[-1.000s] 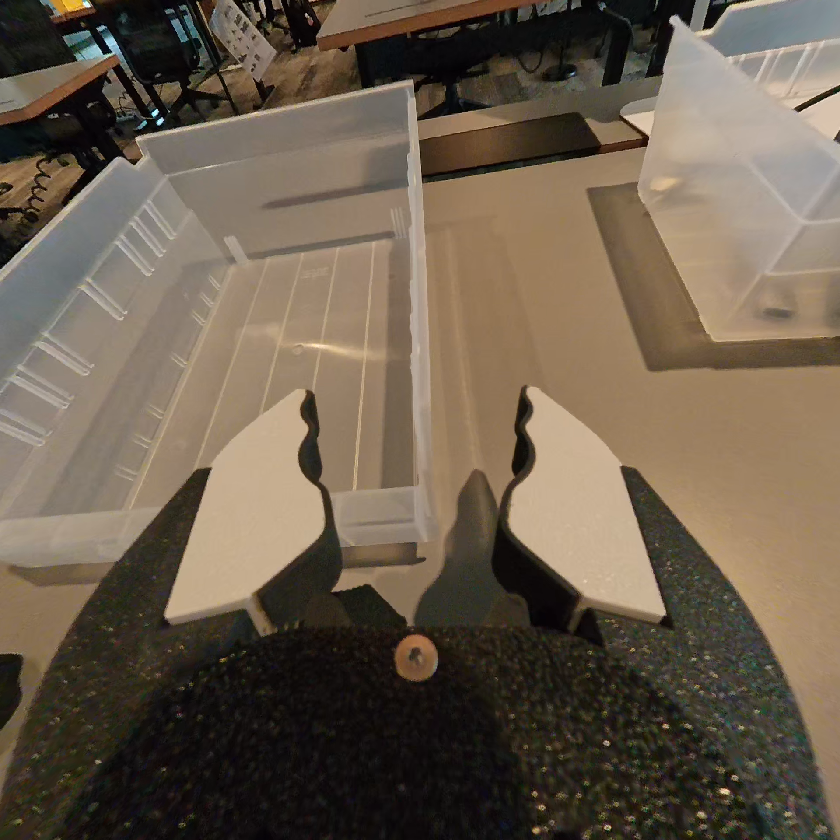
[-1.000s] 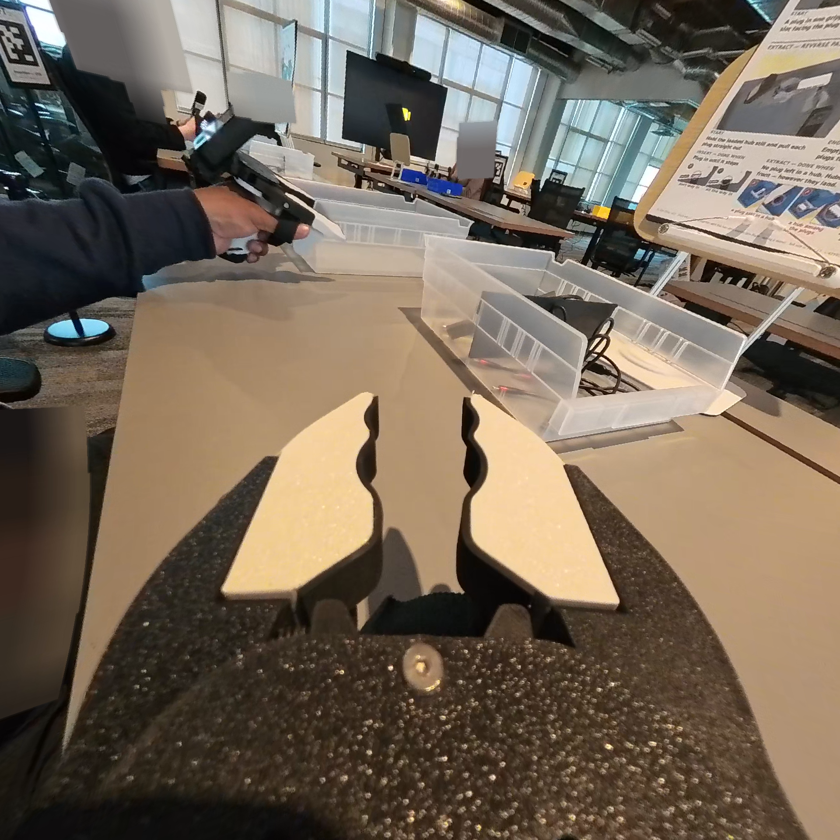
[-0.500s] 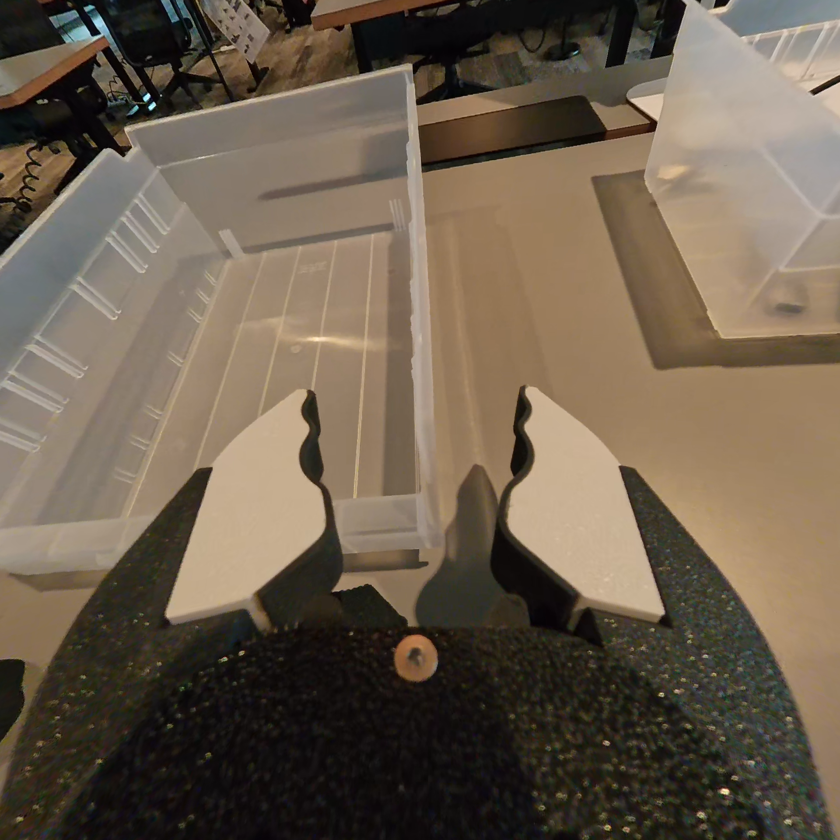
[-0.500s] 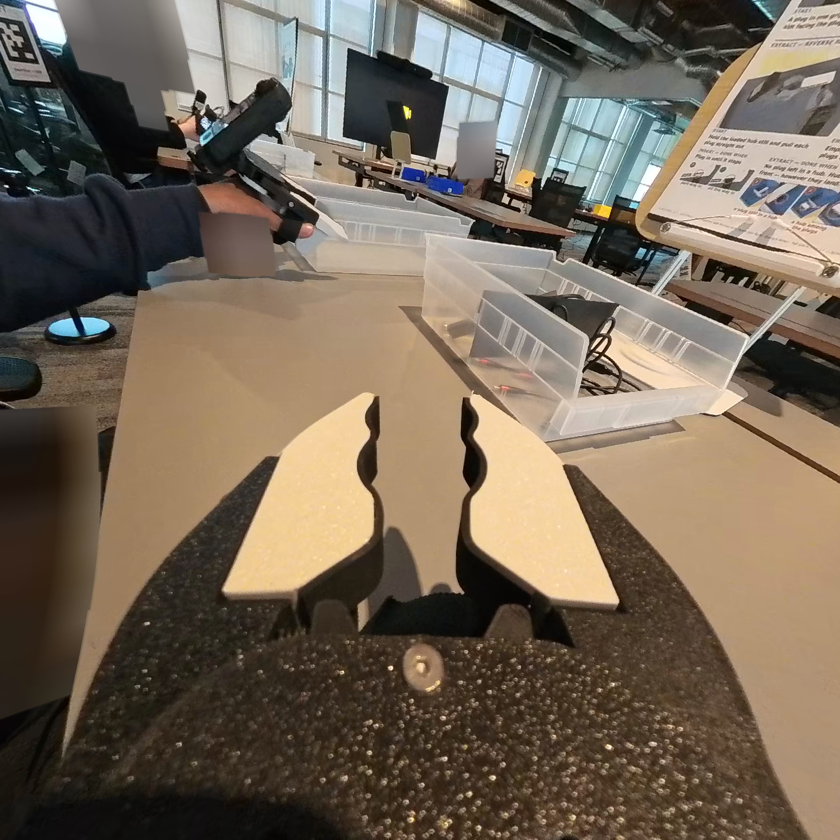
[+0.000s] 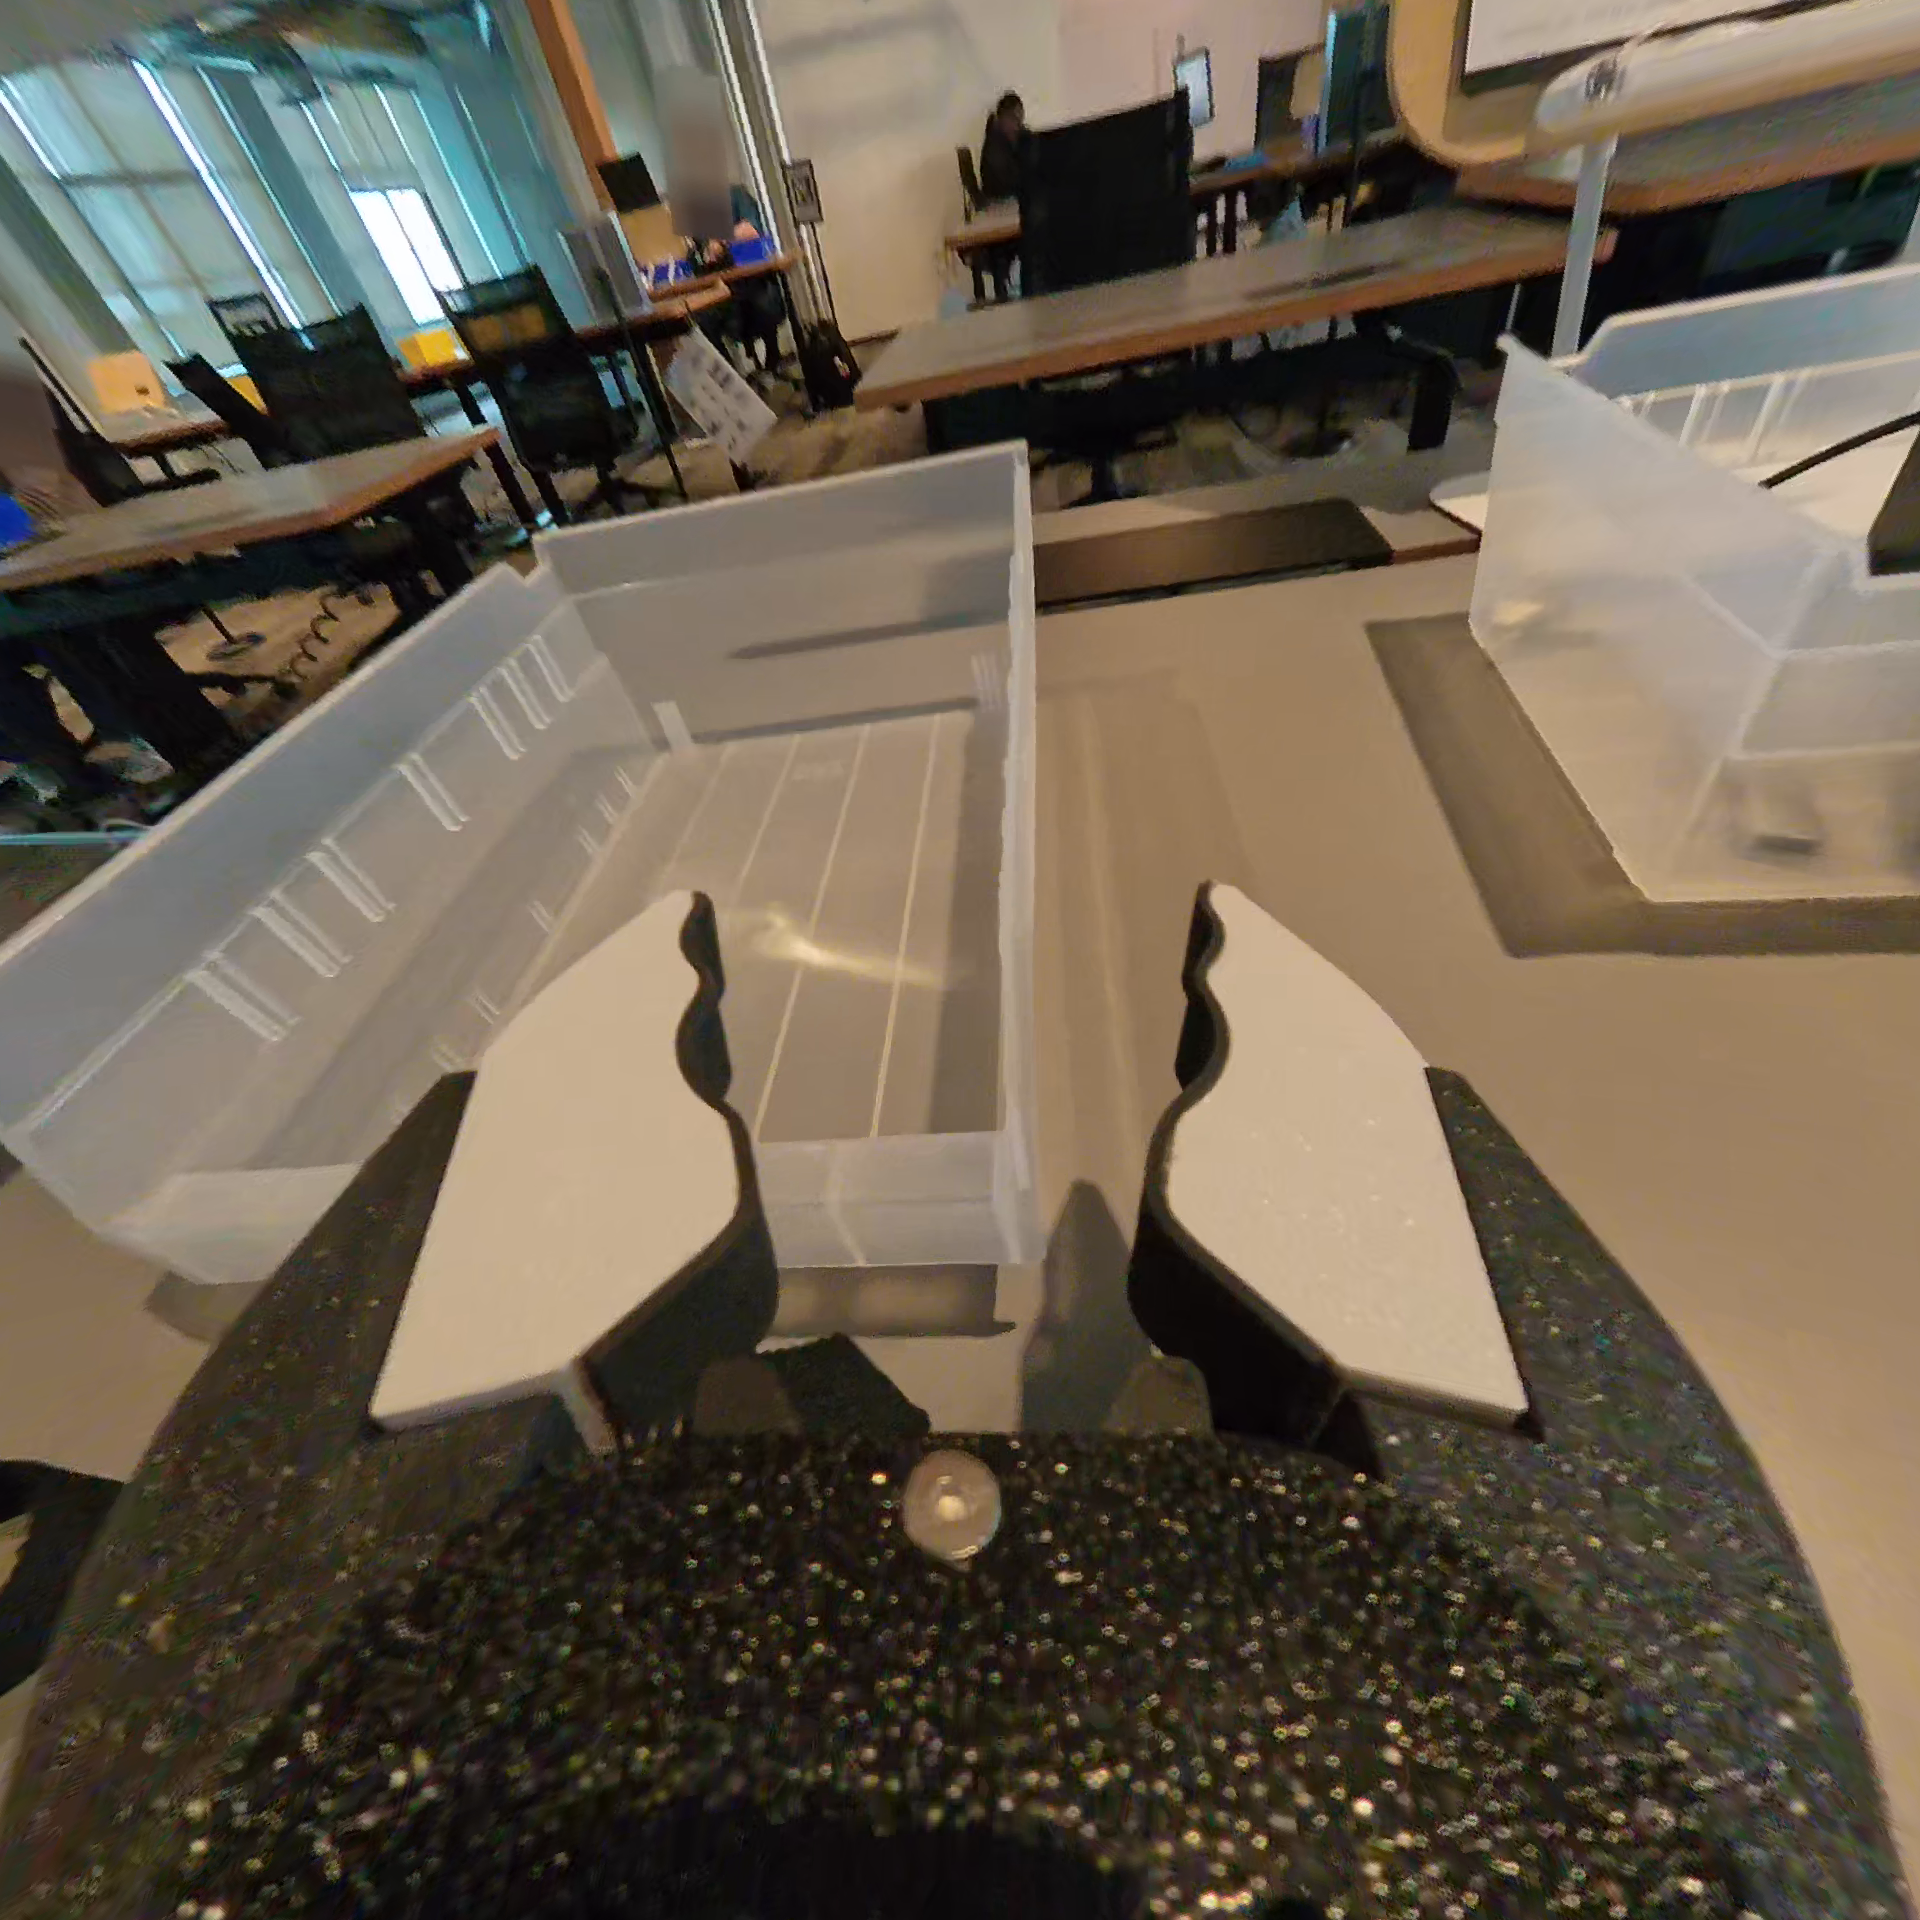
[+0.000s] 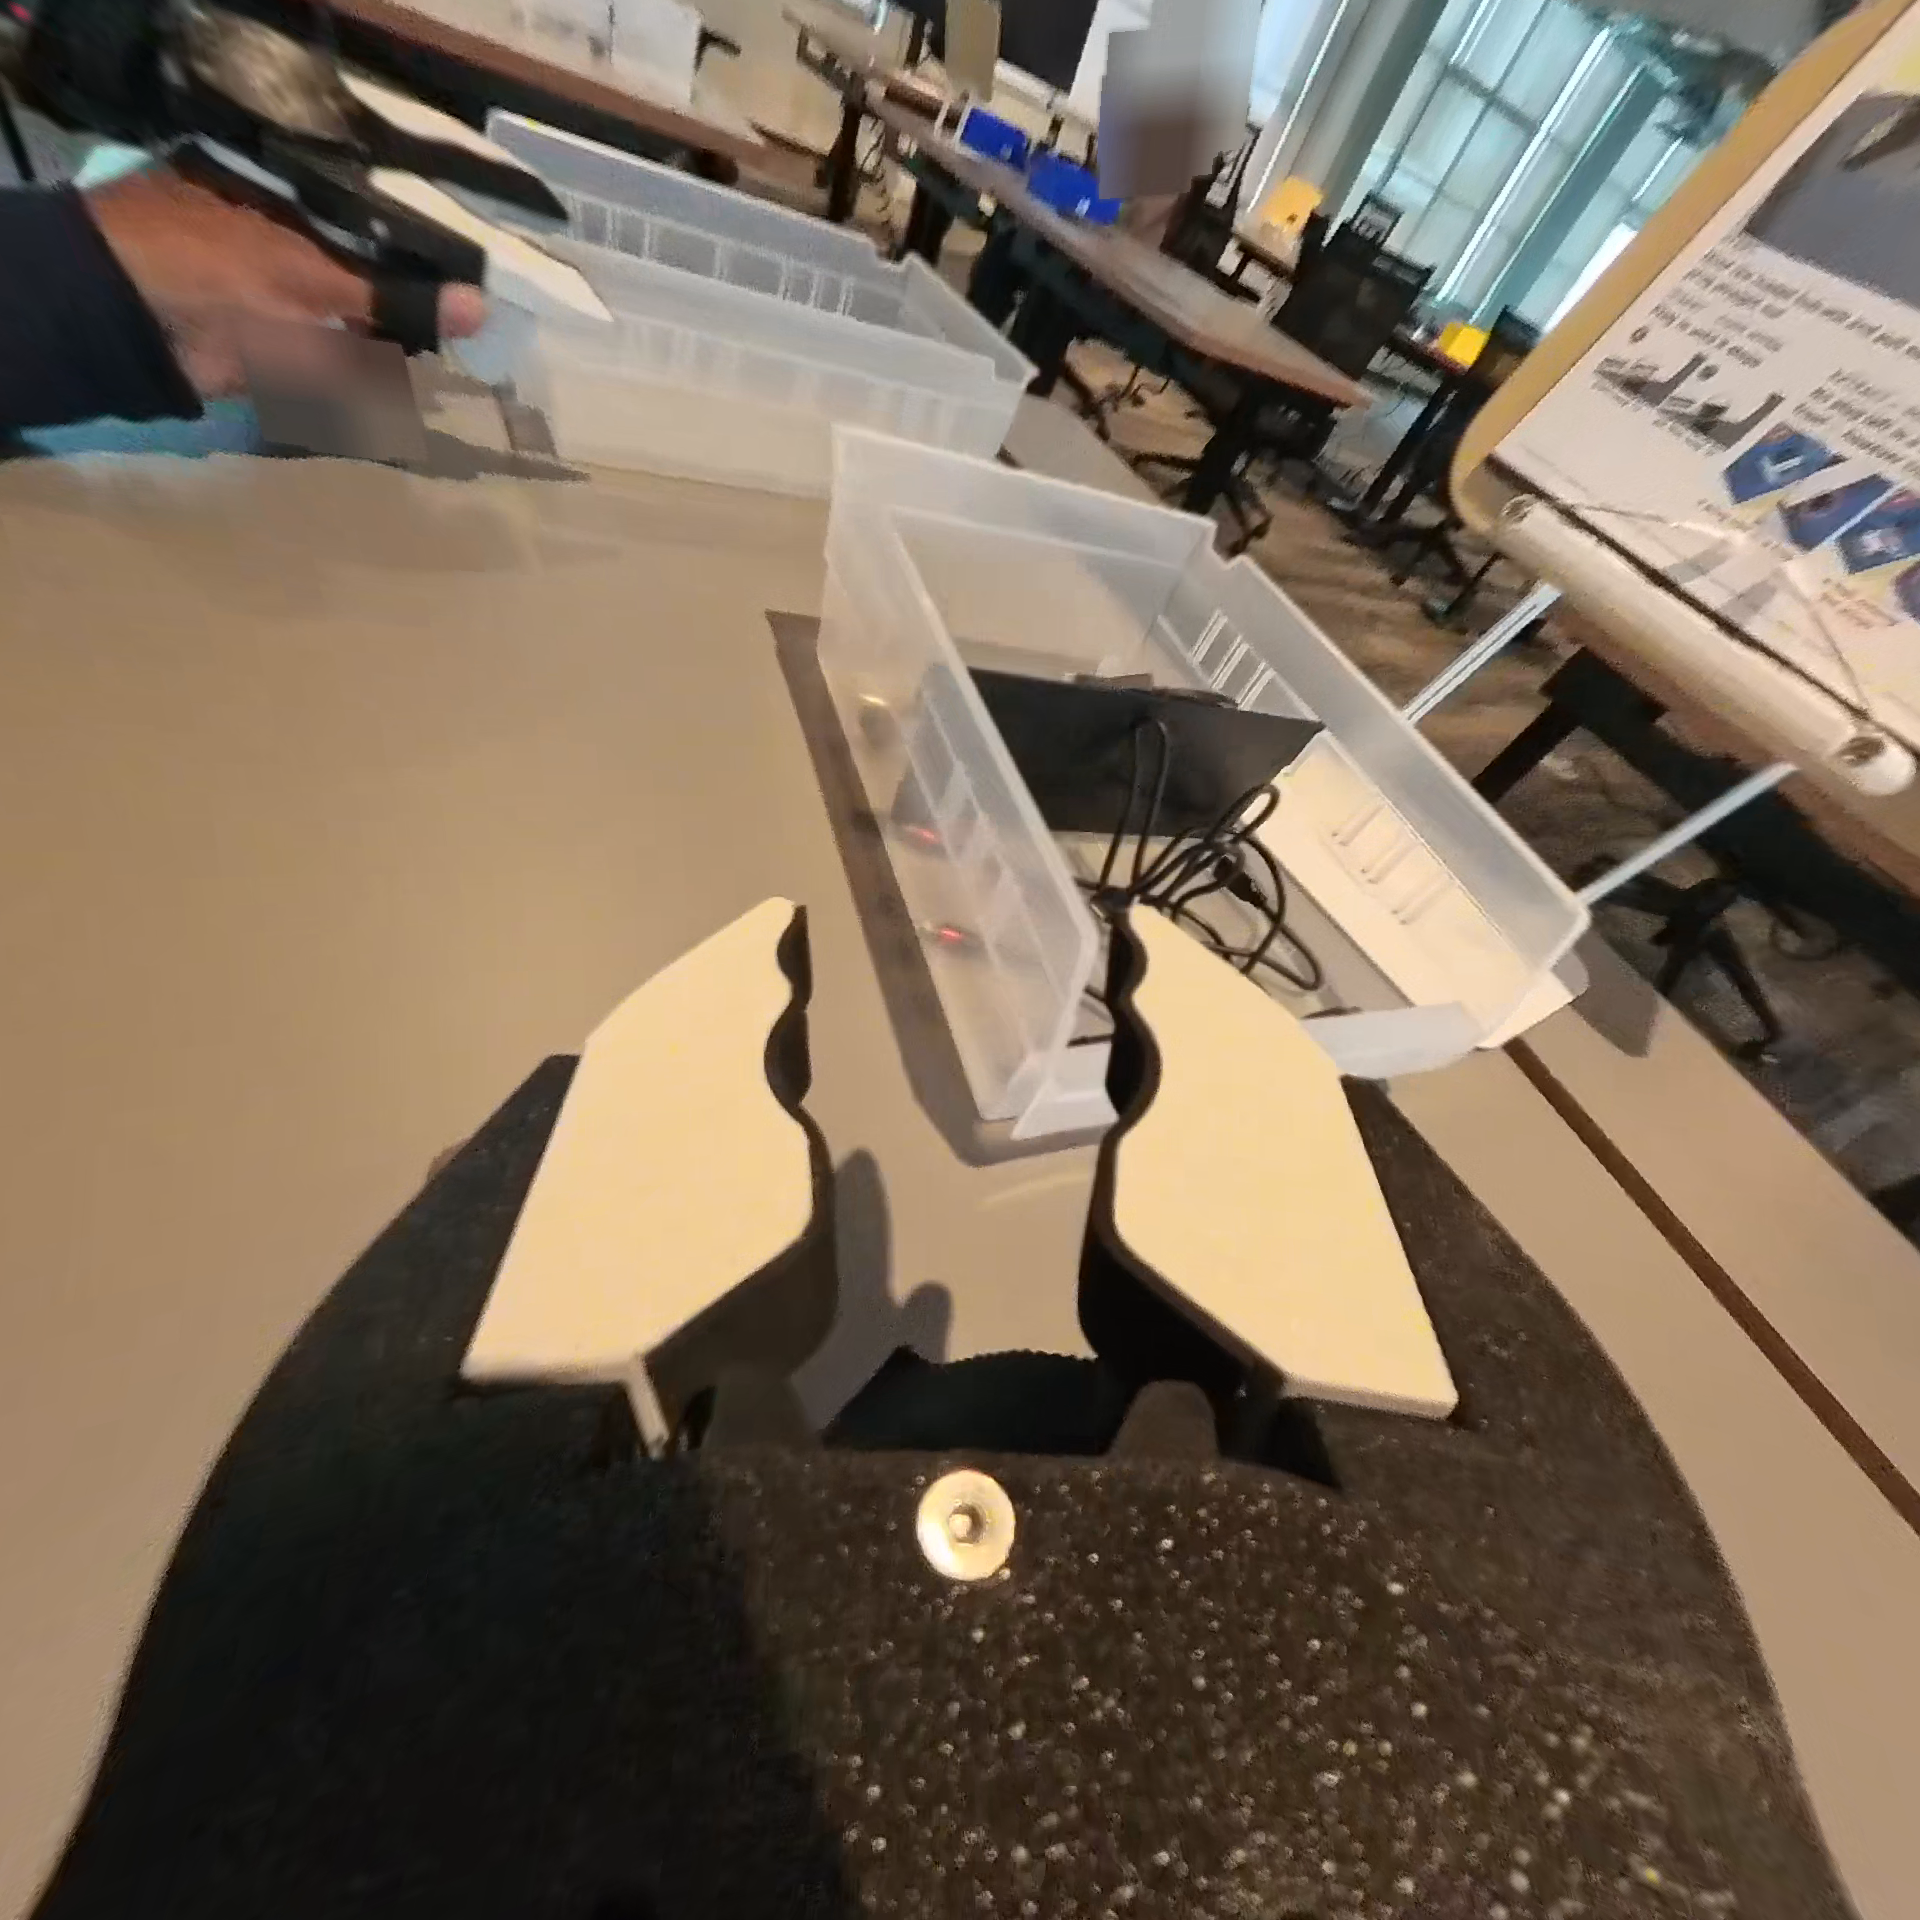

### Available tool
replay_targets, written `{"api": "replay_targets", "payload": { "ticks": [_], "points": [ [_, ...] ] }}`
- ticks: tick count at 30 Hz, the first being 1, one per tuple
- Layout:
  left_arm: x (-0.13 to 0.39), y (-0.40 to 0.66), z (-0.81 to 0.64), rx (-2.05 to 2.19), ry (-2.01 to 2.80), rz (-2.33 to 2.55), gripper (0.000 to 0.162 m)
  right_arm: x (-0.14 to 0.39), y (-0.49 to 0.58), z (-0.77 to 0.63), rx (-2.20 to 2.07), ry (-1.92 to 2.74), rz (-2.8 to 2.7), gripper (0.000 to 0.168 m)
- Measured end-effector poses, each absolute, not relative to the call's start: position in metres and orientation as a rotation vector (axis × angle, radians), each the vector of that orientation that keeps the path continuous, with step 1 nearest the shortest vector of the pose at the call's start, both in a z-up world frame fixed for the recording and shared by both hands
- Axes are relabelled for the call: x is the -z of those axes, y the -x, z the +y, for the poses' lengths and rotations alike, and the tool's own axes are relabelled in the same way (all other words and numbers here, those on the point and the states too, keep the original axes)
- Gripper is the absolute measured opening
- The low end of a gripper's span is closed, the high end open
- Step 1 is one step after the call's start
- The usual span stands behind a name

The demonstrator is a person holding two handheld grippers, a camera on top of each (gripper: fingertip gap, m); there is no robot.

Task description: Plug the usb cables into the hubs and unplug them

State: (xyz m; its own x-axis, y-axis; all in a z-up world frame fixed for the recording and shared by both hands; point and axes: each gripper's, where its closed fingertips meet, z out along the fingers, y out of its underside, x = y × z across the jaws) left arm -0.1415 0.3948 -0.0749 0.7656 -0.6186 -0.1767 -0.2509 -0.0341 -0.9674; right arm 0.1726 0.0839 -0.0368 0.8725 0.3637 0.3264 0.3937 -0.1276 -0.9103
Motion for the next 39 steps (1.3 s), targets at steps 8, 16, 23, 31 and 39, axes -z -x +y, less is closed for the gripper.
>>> {"api": "replay_targets", "payload": {
  "ticks": [8, 16, 23, 31, 39],
  "points": [
    [0.062, 0.150, 0.389, 0.347, 1.501, 0.658, 0.083, 0.067, -0.187, 0.147, -0.041, 1.825, -0.640, 0.059],
    [0.062, 0.148, 0.389, 0.347, 1.491, 0.671, 0.082, 0.087, -0.191, 0.158, -0.048, 1.882, -0.649, 0.055],
    [0.061, 0.147, 0.388, 0.351, 1.486, 0.675, 0.082, 0.100, -0.194, 0.158, -0.067, 1.919, -0.657, 0.047],
    [0.061, 0.147, 0.387, 0.348, 1.478, 0.674, 0.082, 0.108, -0.195, 0.159, -0.054, 1.933, -0.685, 0.033],
    [0.061, 0.147, 0.387, 0.339, 1.474, 0.679, 0.082, 0.112, -0.191, 0.158, -0.019, 1.937, -0.749, 0.016]
  ]
}}
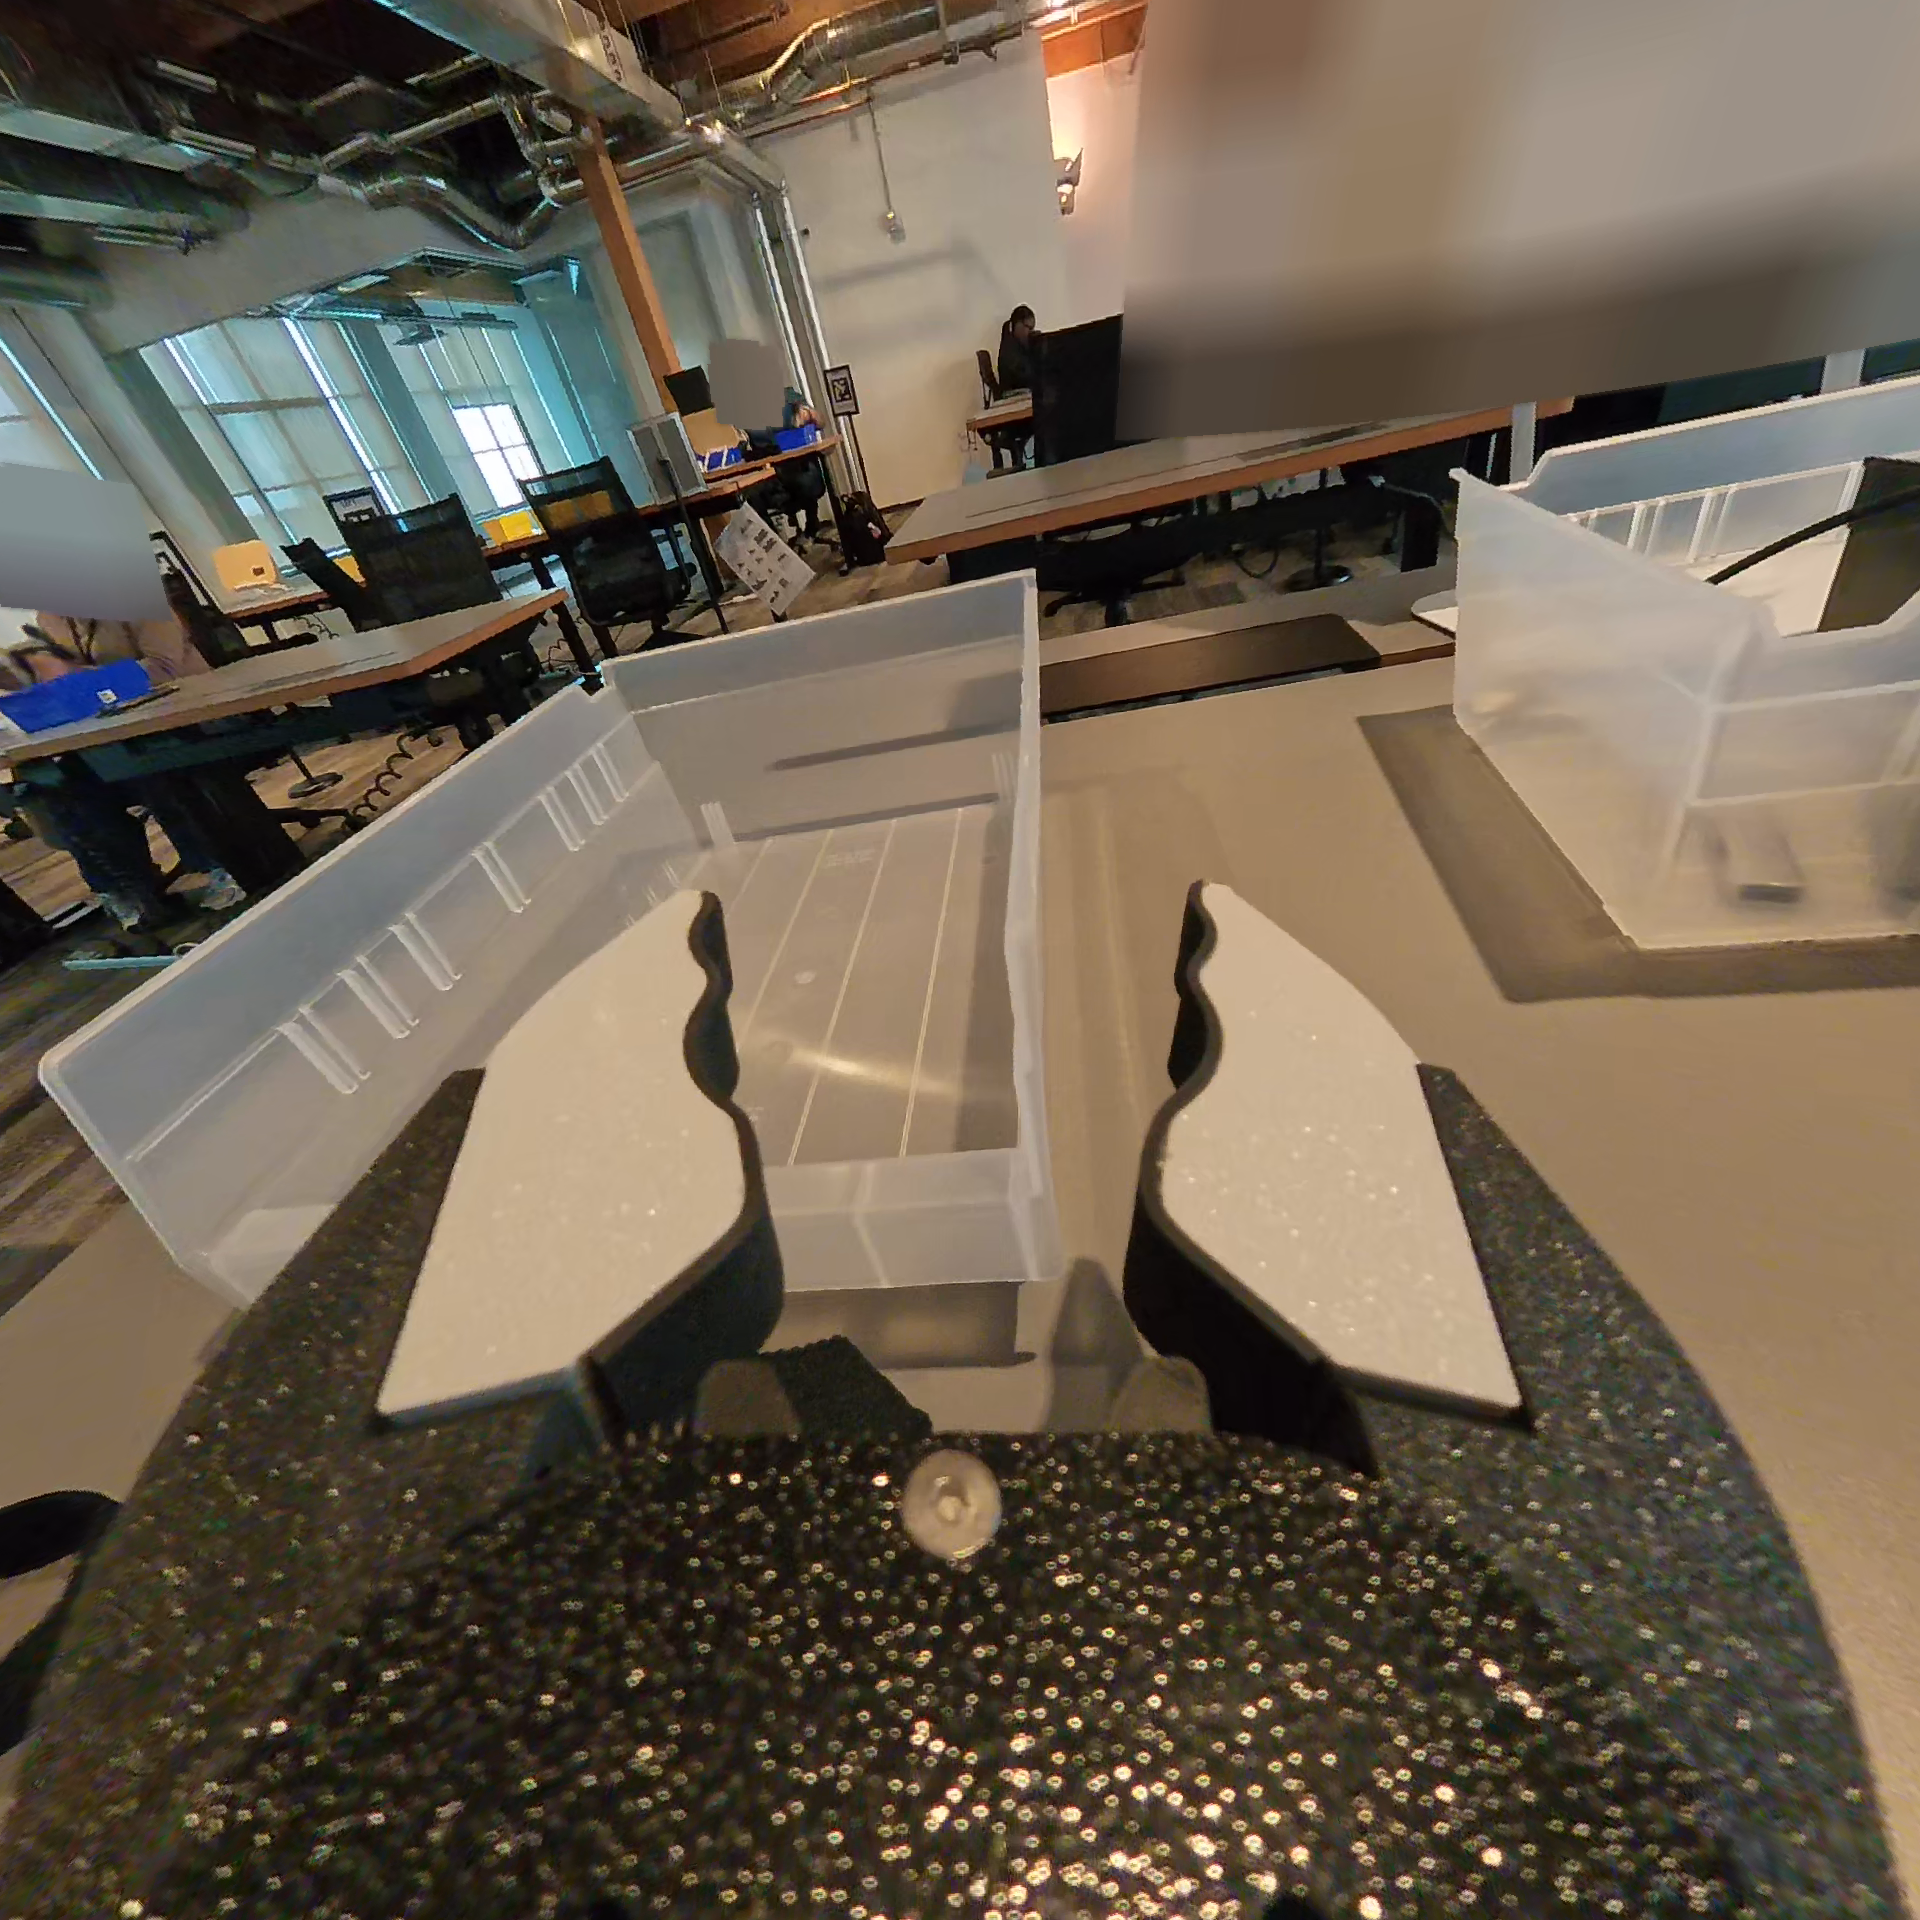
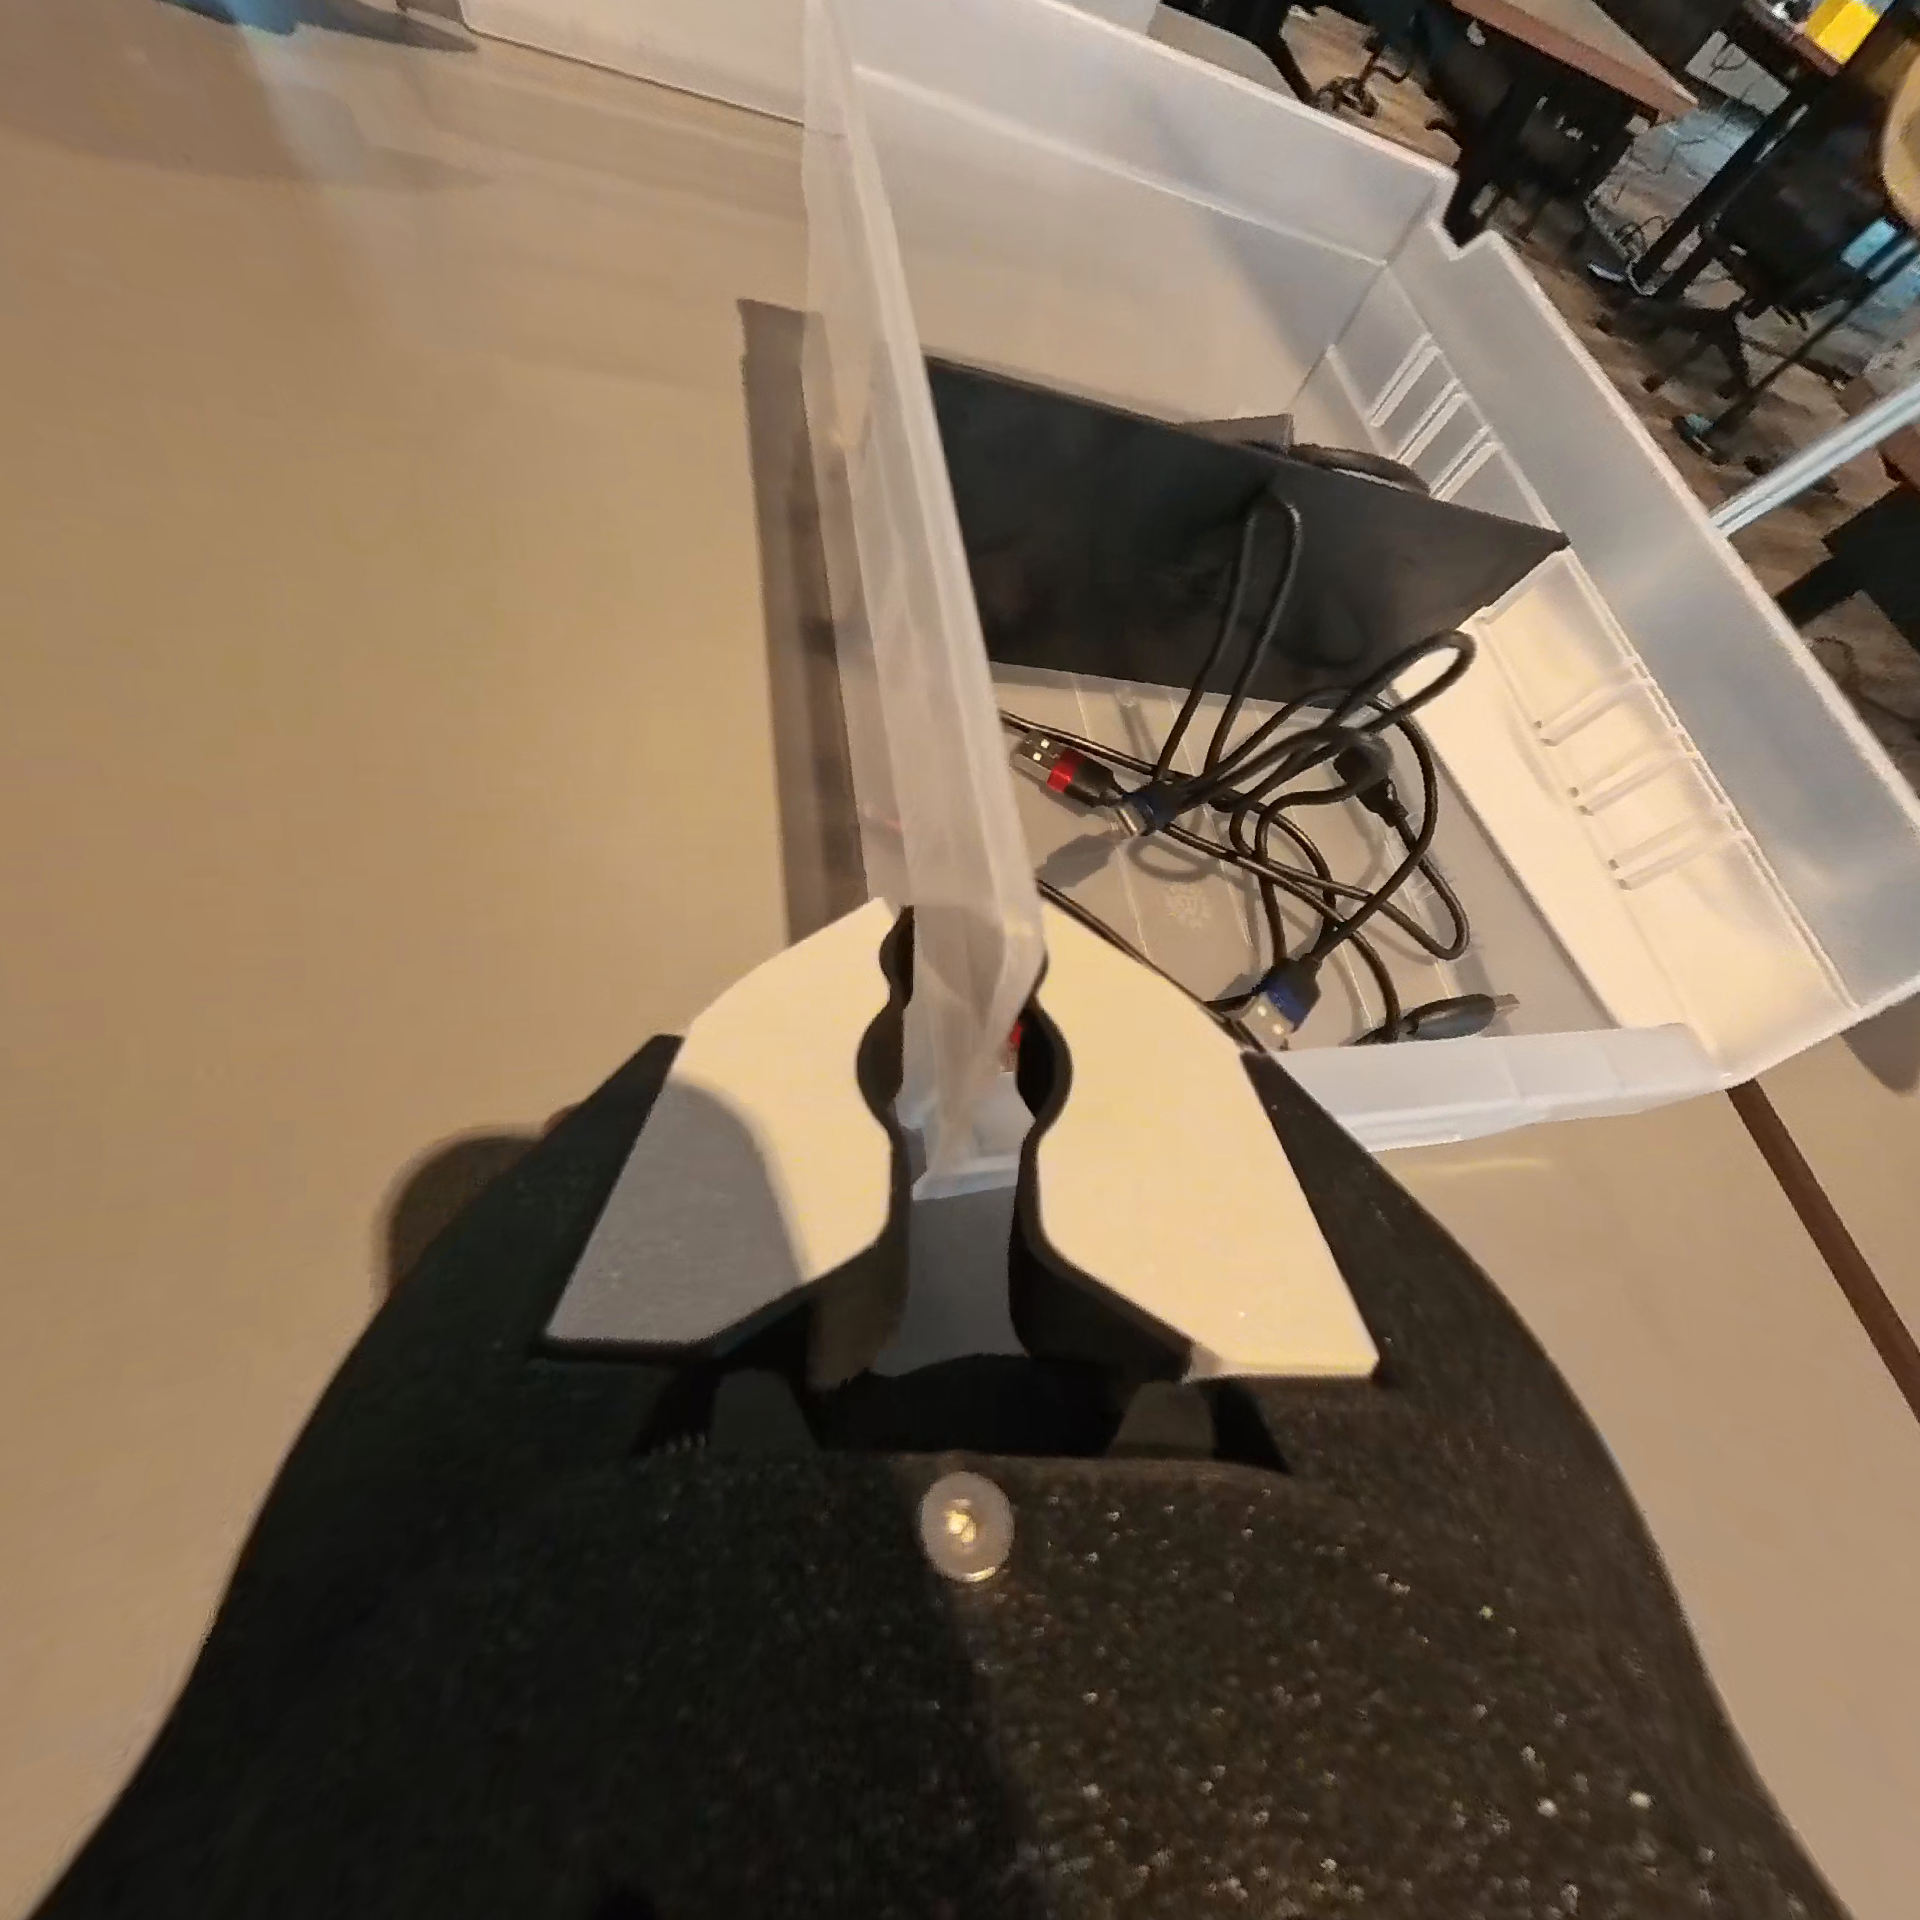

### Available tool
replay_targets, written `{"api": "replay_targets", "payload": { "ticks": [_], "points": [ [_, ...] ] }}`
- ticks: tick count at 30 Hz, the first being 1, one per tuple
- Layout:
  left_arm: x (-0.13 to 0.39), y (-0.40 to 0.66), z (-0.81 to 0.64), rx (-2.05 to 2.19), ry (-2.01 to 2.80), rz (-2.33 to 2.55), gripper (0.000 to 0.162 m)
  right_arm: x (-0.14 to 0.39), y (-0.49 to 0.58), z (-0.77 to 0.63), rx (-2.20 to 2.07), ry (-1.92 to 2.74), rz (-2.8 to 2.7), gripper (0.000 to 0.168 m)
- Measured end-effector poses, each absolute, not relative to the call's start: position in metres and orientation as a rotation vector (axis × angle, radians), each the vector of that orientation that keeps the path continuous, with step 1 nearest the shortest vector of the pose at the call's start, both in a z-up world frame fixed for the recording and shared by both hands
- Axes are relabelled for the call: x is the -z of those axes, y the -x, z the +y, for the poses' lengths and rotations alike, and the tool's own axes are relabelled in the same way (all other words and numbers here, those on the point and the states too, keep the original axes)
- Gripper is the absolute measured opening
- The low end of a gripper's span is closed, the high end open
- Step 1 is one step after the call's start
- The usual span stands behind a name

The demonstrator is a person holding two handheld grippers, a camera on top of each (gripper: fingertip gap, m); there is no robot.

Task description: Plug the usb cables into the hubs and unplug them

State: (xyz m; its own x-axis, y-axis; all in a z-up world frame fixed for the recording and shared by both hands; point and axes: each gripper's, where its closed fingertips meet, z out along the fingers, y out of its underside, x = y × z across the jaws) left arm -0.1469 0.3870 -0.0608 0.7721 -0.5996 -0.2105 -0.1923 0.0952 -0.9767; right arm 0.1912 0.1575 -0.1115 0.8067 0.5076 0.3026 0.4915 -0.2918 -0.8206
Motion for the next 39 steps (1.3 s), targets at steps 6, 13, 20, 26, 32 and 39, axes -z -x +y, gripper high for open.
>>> {"api": "replay_targets", "payload": {
  "ticks": [6, 13, 20, 26, 32, 39],
  "points": [
    [0.061, 0.147, 0.387, 0.337, 1.473, 0.680, 0.082, 0.113, -0.186, 0.155, -0.003, 1.947, -0.809, 0.010],
    [0.061, 0.147, 0.387, 0.339, 1.475, 0.678, 0.082, 0.114, -0.174, 0.148, -0.034, 1.958, -0.856, 0.005],
    [0.060, 0.149, 0.388, 0.348, 1.474, 0.666, 0.082, 0.112, -0.166, 0.129, 0.040, 1.945, -0.831, 0.005],
    [0.061, 0.148, 0.388, 0.345, 1.477, 0.671, 0.082, 0.108, -0.162, 0.100, 0.115, 1.933, -0.786, 0.005],
    [0.061, 0.148, 0.387, 0.343, 1.475, 0.672, 0.082, 0.104, -0.172, 0.076, 0.211, 1.936, -0.690, 0.006],
    [0.061, 0.147, 0.386, 0.335, 1.477, 0.681, 0.082, 0.089, -0.199, 0.042, 0.359, 1.951, -0.430, 0.008]
  ]
}}
